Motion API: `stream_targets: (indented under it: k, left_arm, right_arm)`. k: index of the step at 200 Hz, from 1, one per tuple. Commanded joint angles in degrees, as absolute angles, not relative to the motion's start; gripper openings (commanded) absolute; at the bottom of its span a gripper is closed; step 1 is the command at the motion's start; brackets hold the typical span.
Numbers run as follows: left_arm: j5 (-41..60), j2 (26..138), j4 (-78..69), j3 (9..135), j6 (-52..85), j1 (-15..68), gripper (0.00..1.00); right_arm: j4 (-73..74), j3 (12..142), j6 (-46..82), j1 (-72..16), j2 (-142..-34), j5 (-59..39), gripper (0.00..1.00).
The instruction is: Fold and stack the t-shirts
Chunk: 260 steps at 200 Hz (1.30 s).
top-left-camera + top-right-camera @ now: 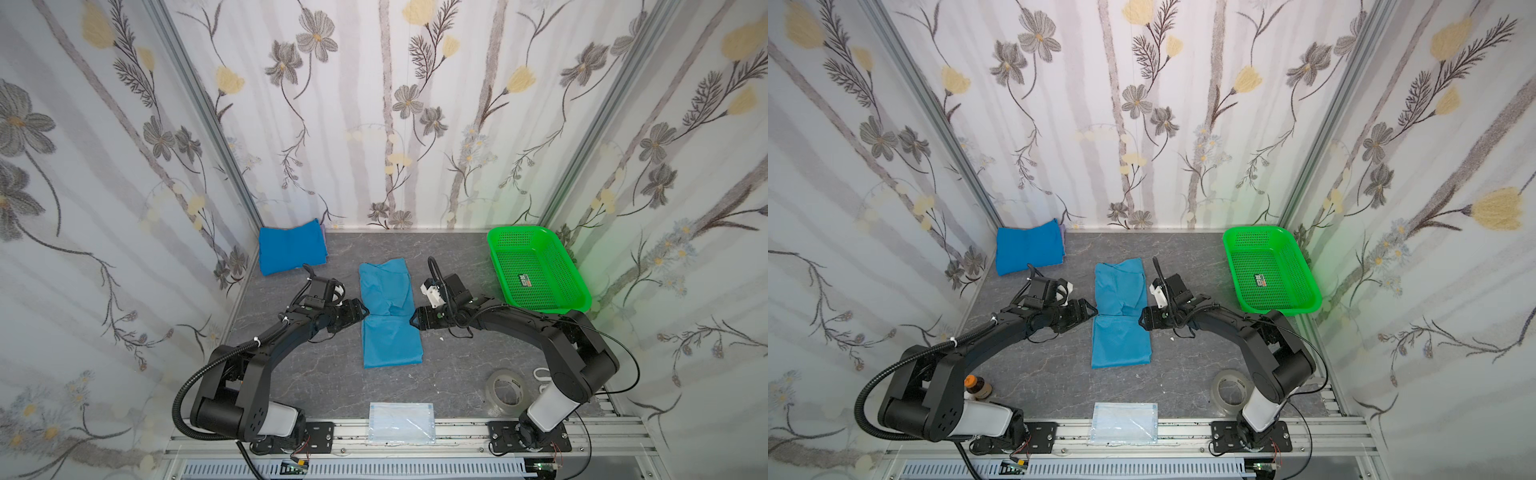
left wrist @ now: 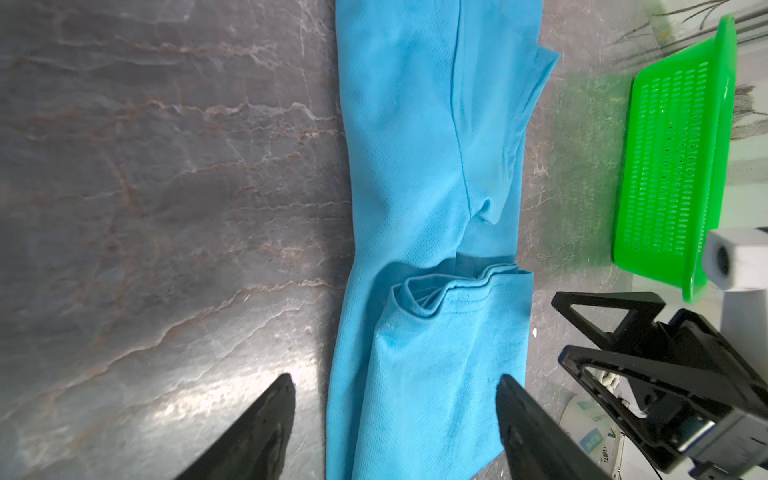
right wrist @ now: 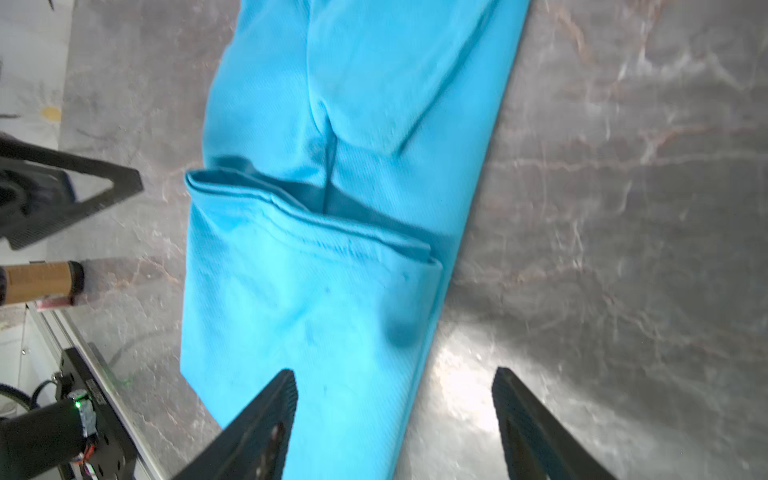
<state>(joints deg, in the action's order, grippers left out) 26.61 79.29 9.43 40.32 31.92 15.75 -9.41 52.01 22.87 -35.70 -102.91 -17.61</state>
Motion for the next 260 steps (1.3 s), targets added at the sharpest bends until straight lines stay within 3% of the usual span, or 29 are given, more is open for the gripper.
stream_targets:
  k: [1,38,73,109,128,175,205,238,260]
  left_arm:
    - [28.0,75.8,12.4,36.0,33.1,16.6,0.79]
    - [26.4,63.7,13.5,25.3,38.1,22.3,0.75]
    - [24.4,56.6,12.5,19.0,42.7,27.4,0.67]
    - [23.8,58.4,10.3,18.8,43.1,28.8,0.54]
    - [23.1,59.8,9.6,19.2,43.1,29.1,0.48]
    - [23.7,65.1,5.8,18.8,43.3,29.3,0.42]
    - [23.9,65.3,4.3,17.9,43.6,29.4,0.29]
    - [24.3,63.8,6.3,18.2,43.3,29.4,0.0]
    - [24.1,61.0,8.7,18.2,43.2,29.4,0.0]
  right_arm:
    - [-6.3,46.9,23.2,-36.9,-98.7,-19.0,0.79]
    - [-2.2,35.2,26.9,-42.4,-89.1,-20.5,0.77]
    - [4.9,28.7,30.7,-47.6,-87.5,-20.7,0.63]
    - [7.7,29.5,31.6,-47.9,-90.0,-20.4,0.48]
    - [4.1,31.2,30.6,-47.9,-89.1,-18.1,0.48]
    - [5.8,31.6,31.2,-47.5,-94.3,-20.1,0.48]
    - [7.1,32.6,30.9,-47.3,-96.4,-19.2,0.28]
    - [5.3,32.8,30.6,-47.5,-95.2,-19.2,0.07]
    - [2.3,32.2,30.7,-48.0,-93.2,-18.9,0.0]
